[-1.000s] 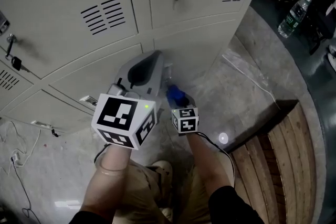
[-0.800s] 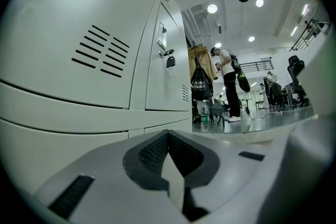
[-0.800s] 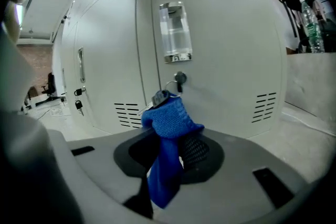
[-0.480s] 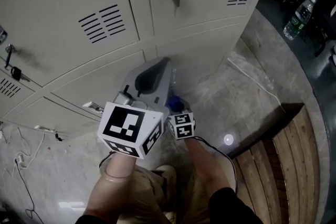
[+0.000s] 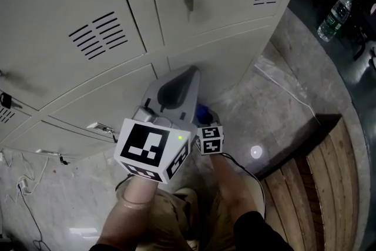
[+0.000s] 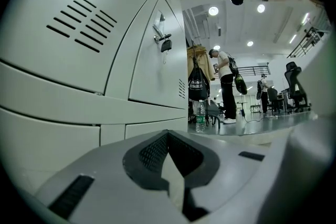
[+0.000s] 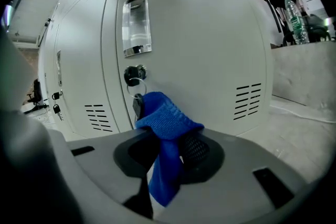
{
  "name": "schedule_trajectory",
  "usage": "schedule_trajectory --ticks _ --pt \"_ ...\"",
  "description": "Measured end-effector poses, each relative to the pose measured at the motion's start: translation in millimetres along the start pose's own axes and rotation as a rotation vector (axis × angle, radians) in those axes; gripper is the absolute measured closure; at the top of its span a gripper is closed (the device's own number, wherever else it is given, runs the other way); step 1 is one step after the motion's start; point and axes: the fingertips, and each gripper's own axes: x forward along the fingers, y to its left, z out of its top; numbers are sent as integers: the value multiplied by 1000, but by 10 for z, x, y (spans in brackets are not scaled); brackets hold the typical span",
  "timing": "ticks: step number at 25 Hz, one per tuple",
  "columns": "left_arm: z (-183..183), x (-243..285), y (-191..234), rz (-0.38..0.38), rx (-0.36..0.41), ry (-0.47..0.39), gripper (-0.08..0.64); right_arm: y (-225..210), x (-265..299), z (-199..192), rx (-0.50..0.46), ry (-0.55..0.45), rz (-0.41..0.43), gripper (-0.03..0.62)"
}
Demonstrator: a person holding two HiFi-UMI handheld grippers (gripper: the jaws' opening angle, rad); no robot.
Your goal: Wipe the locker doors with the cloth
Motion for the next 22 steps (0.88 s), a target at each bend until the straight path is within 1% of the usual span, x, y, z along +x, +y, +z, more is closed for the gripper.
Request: schedule_trajectory --ticks 9,12,15,17,22 --pt "-86 132 -84 -30 -13 16 554 -510 -41 33 95 -31 -121 503" --pt "-78 153 -127 -43 -17 13 554 -776 -65 57 138 -61 -196 503" --pt "-103 160 -199 -58 0 26 554 -1071 -106 103 197 -98 -286 503" --pt "-129 156 -204 -57 -7 34 554 -1253 -138 126 224 -118 -337 503" --pt "-140 171 -153 -65 -32 27 554 -1590 -165 162 278 -142 -422 503"
